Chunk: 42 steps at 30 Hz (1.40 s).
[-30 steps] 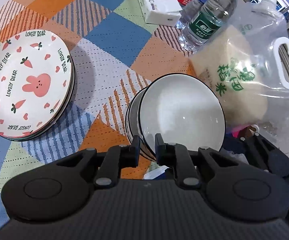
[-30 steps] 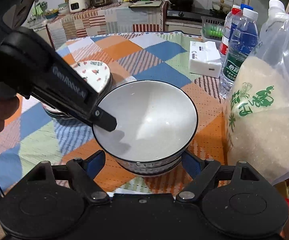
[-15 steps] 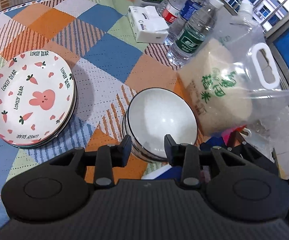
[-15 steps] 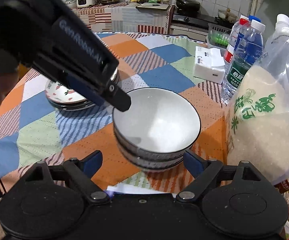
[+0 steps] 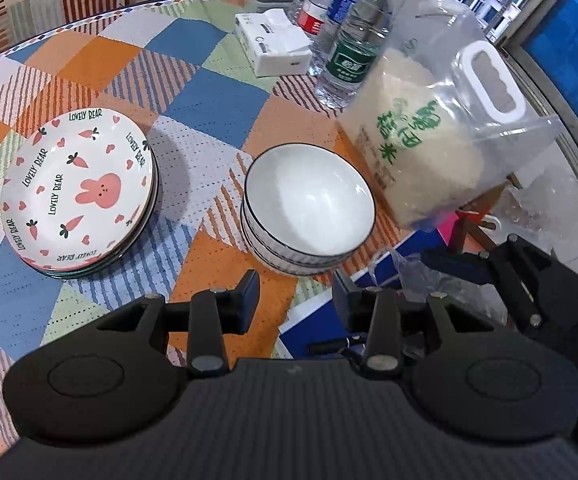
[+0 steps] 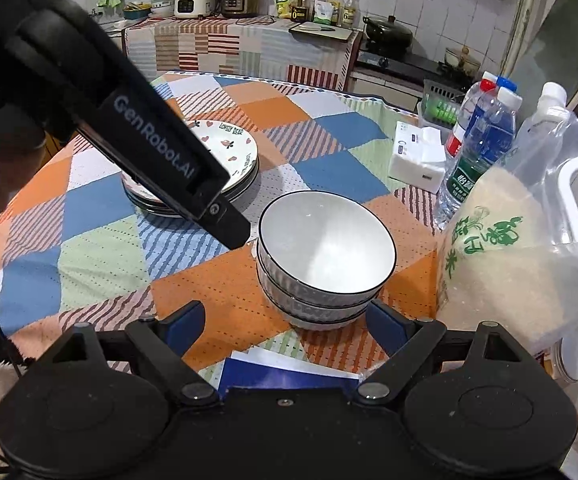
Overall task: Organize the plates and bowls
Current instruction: 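Grip the rim of the three-bowl stack with the left gripper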
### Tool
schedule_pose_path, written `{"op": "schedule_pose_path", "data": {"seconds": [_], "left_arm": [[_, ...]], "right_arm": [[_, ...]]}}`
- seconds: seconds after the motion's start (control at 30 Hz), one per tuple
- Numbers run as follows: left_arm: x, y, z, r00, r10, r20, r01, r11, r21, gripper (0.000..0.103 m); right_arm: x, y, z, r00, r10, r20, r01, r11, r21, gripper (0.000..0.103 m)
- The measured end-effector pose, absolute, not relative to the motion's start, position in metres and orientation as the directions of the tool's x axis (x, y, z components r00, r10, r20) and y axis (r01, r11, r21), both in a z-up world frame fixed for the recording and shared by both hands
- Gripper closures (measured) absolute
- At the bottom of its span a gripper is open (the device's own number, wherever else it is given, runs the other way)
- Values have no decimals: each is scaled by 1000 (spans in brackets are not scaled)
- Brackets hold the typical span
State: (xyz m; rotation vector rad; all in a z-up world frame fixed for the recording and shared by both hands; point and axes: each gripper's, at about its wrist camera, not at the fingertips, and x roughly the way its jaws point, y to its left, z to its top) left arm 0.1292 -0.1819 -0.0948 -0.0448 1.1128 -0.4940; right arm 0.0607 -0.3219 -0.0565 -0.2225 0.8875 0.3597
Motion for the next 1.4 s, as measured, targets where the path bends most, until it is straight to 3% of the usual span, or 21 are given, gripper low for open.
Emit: {"op": "schedule_pose_path", "data": {"seconds": [0.37, 0.5, 0.8, 1.03, 1.23, 1.4], "left_arm": [[120, -168, -111, 346, -410, -844, 337, 894, -297, 62], [125, -164, -118, 367, -389, -845, 310, 908, -283, 53], [153, -147, -131, 409, -460, -788, 228, 888, -400, 42], [179, -146, -166, 381, -492, -783, 180, 870, -459, 40], [193, -149, -195, 368, -551, -749, 153, 830, -536, 42], [199, -151, -209, 354, -594, -723, 138, 797, -587, 53]], "right_arm": [[57, -331, -76, 555, 207, -806, -345, 939, 4, 13], [65, -330, -97, 543, 217, -812, -311, 949, 46, 12], [86, -321, -142, 548, 159, -821, -235, 971, 30, 12], [105, -327, -165, 565, 148, -812, -143, 987, 80, 12], [115, -326, -181, 591, 152, -793, -119, 988, 101, 12], [122, -319, -181, 616, 145, -774, -121, 989, 89, 11]]}}
